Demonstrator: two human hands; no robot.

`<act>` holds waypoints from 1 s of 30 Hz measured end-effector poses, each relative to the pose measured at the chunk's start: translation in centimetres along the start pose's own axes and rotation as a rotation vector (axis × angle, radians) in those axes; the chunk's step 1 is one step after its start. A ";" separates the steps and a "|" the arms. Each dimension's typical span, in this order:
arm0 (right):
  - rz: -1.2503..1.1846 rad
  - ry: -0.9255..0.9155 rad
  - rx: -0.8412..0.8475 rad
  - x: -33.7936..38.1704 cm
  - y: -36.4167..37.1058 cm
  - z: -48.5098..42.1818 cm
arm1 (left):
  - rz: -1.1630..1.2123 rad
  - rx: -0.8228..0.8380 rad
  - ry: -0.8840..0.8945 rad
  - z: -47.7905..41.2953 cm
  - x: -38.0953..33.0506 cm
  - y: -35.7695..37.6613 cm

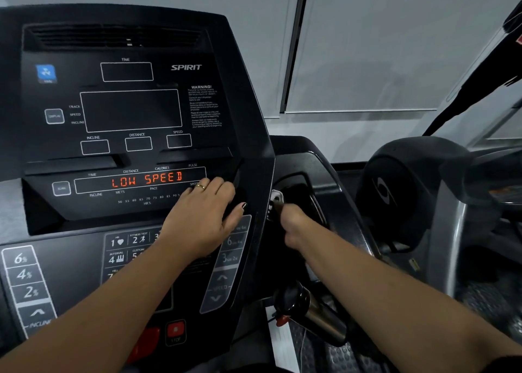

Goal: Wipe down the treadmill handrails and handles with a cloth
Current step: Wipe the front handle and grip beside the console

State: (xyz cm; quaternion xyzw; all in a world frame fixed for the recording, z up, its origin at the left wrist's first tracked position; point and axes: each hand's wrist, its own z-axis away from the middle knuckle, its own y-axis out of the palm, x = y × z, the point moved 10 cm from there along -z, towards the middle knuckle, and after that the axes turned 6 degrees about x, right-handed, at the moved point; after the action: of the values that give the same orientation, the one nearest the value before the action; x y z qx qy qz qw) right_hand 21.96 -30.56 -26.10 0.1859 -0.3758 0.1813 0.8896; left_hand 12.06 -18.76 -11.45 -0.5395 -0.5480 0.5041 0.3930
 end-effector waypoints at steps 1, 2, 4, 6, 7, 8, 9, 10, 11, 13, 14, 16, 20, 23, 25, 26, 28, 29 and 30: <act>0.091 -0.031 0.006 -0.1 0.0 0.4 | 0.002 -0.005 0.000 0.0 0.0 -0.1; 0.184 -0.084 0.029 0.1 0.1 0.8 | 0.002 -0.009 0.000 0.1 -0.1 -0.1; 0.399 -0.148 0.098 0.6 0.4 2.2 | -0.003 -0.012 -0.002 0.1 -0.1 -0.2; 0.560 -0.133 0.169 1.1 0.9 4.1 | -0.012 -0.010 -0.005 0.1 -0.1 -0.1; 0.618 -0.122 0.189 1.2 0.9 4.7 | -0.014 -0.011 -0.004 0.1 0.0 -0.1; 0.651 -0.130 0.206 1.5 0.9 5.2 | -0.016 -0.012 -0.004 0.1 0.0 -0.1; 0.666 -0.120 0.198 1.5 0.9 5.5 | -0.018 -0.014 -0.002 0.1 0.0 -0.1; 0.681 -0.128 0.185 1.5 0.8 5.5 | -0.021 -0.015 -0.001 0.0 -0.1 -0.1; 0.675 -0.136 0.157 1.6 0.7 5.2 | -0.025 -0.016 -0.002 0.0 -0.1 0.0; 0.612 -0.173 0.075 1.6 0.8 4.1 | -0.029 -0.016 -0.004 0.0 0.0 0.0; 0.465 -0.159 0.018 1.4 0.5 3.4 | -0.031 -0.018 -0.004 0.0 0.0 -0.1; 0.307 -0.114 -0.125 1.2 -0.5 2.1 | -0.029 -0.025 -0.001 -0.1 -0.1 -0.2; 0.445 -0.133 -0.206 2.8 -0.3 0.3 | -0.017 -0.026 0.006 0.0 -0.1 -0.3; 0.356 -0.102 -0.301 3.1 -1.3 1.0 | -0.012 -0.024 0.005 0.0 -0.1 -0.2; 0.285 -0.136 -0.269 3.6 -1.1 1.1 | -0.012 -0.032 0.006 0.1 0.0 -0.3; 0.256 -0.132 -0.219 3.6 -0.9 1.2 | -0.013 -0.035 0.006 0.1 0.0 -0.3; 0.262 -0.138 -0.133 3.4 -0.3 2.2 | -0.014 -0.039 0.009 0.2 -0.1 -0.3; 0.380 -0.125 -0.108 3.0 0.0 2.5 | -0.015 -0.042 0.010 0.2 -0.1 -0.3; 0.498 -0.106 -0.094 2.5 -0.2 2.6 | -0.016 -0.044 0.010 0.2 -0.2 -0.4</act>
State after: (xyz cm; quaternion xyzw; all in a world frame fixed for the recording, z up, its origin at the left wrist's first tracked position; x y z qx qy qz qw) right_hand 22.10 -31.44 -22.65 0.0551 -0.4643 0.3671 0.8041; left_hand 11.81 -18.93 -11.09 -0.5463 -0.5614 0.4861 0.3875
